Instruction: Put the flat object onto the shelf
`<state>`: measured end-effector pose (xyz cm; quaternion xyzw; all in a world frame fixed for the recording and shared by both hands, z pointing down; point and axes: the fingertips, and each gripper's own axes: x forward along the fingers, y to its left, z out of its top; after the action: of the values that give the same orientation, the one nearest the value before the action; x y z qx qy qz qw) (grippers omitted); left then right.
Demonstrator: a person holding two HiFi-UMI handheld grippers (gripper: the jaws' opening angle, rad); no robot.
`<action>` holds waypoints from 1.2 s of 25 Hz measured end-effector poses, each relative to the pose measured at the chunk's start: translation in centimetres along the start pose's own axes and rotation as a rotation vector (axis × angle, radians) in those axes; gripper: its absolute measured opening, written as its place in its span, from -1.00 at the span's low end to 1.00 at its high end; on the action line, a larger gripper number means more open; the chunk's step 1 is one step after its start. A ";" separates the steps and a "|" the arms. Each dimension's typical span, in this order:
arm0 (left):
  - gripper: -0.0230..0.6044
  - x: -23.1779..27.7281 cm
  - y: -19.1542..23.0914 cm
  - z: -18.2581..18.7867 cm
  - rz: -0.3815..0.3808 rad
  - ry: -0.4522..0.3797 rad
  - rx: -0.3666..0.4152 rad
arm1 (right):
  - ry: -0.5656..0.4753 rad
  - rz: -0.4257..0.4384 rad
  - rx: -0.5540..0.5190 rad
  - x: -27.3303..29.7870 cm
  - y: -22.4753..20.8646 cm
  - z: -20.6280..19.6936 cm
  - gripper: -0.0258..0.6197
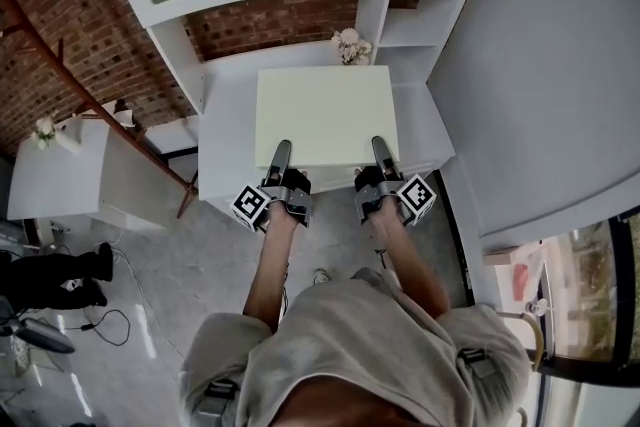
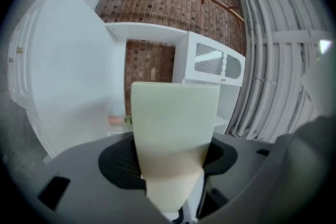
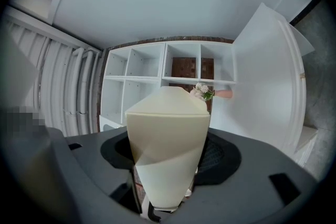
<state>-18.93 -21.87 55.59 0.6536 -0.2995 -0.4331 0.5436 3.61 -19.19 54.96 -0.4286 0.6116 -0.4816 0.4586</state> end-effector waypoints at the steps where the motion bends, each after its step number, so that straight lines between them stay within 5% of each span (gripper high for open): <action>1: -0.03 0.3 0.1 0.0 -0.003 0.003 -0.008 | -0.003 -0.004 -0.003 0.2 -0.2 0.0 -0.01; 13: -0.02 3.1 2.1 0.2 0.016 -0.006 -0.022 | 0.009 -0.013 0.004 2.8 -1.9 1.8 -0.01; 30: -0.02 11.7 1.9 -3.0 -0.030 -0.147 0.072 | 0.148 0.081 0.052 10.7 -3.3 10.2 -0.01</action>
<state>-10.90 -31.07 54.72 0.6436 -0.3441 -0.4770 0.4898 11.57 -32.06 55.43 -0.3547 0.6481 -0.5085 0.4422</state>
